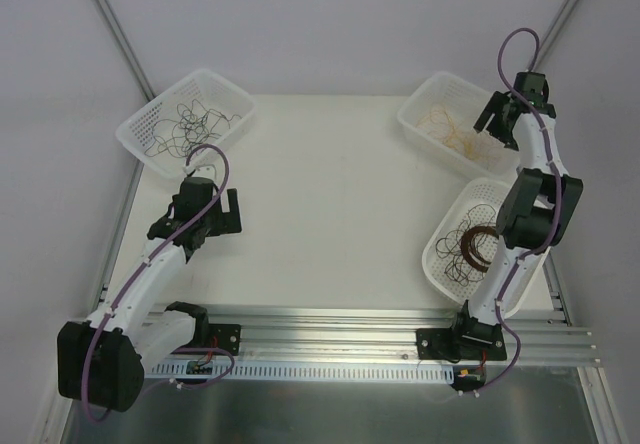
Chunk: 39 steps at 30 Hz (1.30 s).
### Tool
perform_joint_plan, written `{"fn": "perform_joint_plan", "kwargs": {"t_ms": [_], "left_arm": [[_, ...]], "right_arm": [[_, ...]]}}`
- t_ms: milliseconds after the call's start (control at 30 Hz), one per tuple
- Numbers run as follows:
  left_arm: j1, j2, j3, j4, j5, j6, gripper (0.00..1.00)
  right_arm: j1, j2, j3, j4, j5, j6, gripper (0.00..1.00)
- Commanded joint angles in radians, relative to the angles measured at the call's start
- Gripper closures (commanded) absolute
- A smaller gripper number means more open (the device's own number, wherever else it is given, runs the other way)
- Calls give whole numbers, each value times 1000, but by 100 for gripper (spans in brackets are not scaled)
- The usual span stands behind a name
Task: Untangle the cables
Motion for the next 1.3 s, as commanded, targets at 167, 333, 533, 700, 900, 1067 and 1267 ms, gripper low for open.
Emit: {"fn": "perform_joint_plan", "kwargs": {"t_ms": [167, 333, 533, 700, 900, 1067, 1267], "left_arm": [[8, -67, 10, 21, -15, 21, 1], [8, -181, 13, 0, -23, 32, 1], [8, -287, 152, -147, -41, -13, 1], [8, -403, 264, -200, -73, -51, 1], [8, -549, 272, -210, -130, -59, 1], [8, -623, 342, -282, -109, -34, 1], [6, -779, 329, -378, -109, 12, 1]], "right_arm": [[1, -289, 10, -126, 80, -109, 1], [3, -456, -7, -177, 94, -109, 0], [3, -685, -136, -91, 97, -95, 0], [4, -858, -125, -143, 117, -125, 0], [6, -1091, -180, -168, 157, -150, 0], [7, -1314, -321, -106, 38, -165, 0], [60, -1584, -458, -146, 90, -155, 1]]}}
